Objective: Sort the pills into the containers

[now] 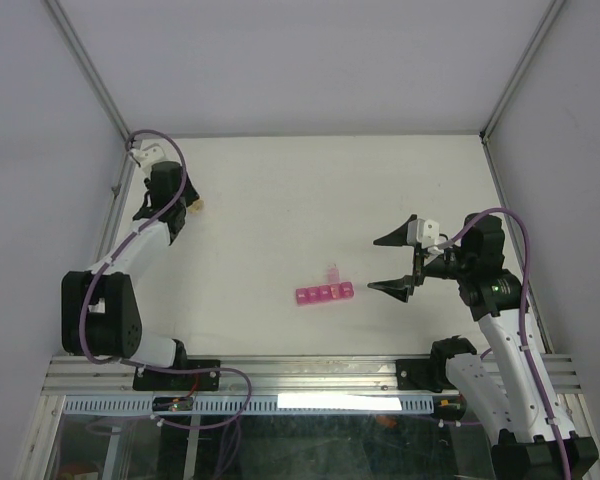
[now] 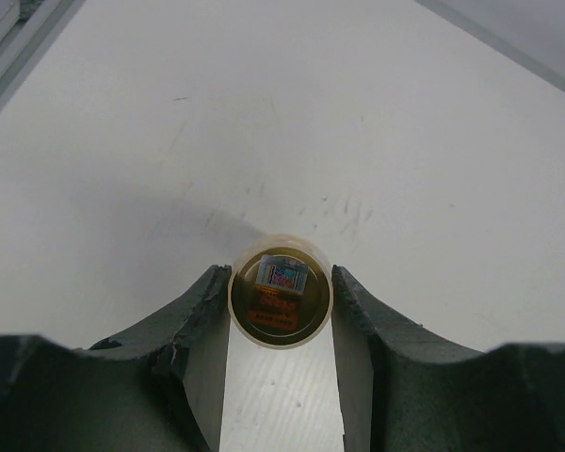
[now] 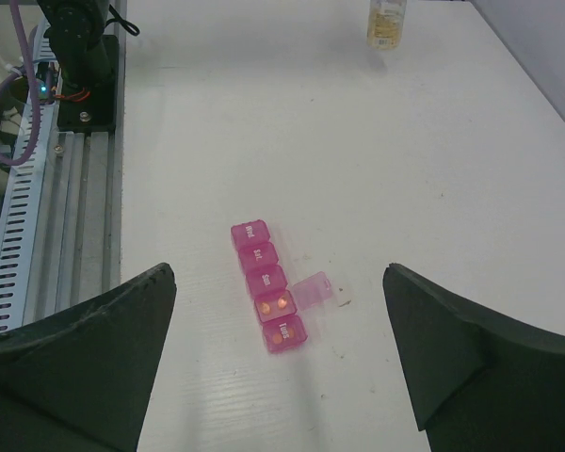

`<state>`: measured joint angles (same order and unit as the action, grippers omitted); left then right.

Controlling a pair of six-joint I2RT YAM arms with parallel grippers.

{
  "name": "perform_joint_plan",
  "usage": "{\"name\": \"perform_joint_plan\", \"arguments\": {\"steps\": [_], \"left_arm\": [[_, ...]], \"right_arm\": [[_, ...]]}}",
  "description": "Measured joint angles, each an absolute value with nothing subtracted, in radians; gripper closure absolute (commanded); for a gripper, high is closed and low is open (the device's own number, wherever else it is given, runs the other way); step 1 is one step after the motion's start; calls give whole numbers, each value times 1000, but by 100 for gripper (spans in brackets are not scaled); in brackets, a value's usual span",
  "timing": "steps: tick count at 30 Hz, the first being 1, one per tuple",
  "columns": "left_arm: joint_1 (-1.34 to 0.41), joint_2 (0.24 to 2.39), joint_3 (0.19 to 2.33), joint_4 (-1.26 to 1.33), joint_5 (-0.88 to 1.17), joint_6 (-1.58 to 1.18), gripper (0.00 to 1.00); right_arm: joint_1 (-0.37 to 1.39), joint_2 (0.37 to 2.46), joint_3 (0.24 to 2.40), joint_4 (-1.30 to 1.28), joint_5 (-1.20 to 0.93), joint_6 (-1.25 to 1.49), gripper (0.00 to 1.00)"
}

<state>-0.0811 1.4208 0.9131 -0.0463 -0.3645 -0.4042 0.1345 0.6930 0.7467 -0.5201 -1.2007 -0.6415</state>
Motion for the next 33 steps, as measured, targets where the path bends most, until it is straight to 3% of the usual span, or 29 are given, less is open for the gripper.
{"name": "perform_joint_plan", "arguments": {"steps": [13, 17, 18, 20, 23, 25, 33], "left_arm": [[35, 1857, 1347, -207, -449, -397, 93], [32, 1984, 1520, -279, -449, -396, 86], [32, 2004, 1549, -295, -449, -396, 83], [32, 2028, 1585, -320, -449, -395, 64], [32, 2056, 1627, -354, -444, -391, 21], [32, 2068, 1649, -372, -433, -380, 4], [32, 2042, 1713, -410, -348, -381, 1]], "right_arm": [[131, 693, 746, -517, -1200, -641, 5], [129, 693, 746, -517, -1196, -641, 5], [128, 693, 746, -517, -1195, -641, 5], [128, 693, 746, -517, -1193, -641, 5], [128, 694, 743, -517, -1193, -642, 5], [128, 694, 741, -517, -1193, -642, 5], [128, 694, 740, -517, -1193, -646, 5]]}}
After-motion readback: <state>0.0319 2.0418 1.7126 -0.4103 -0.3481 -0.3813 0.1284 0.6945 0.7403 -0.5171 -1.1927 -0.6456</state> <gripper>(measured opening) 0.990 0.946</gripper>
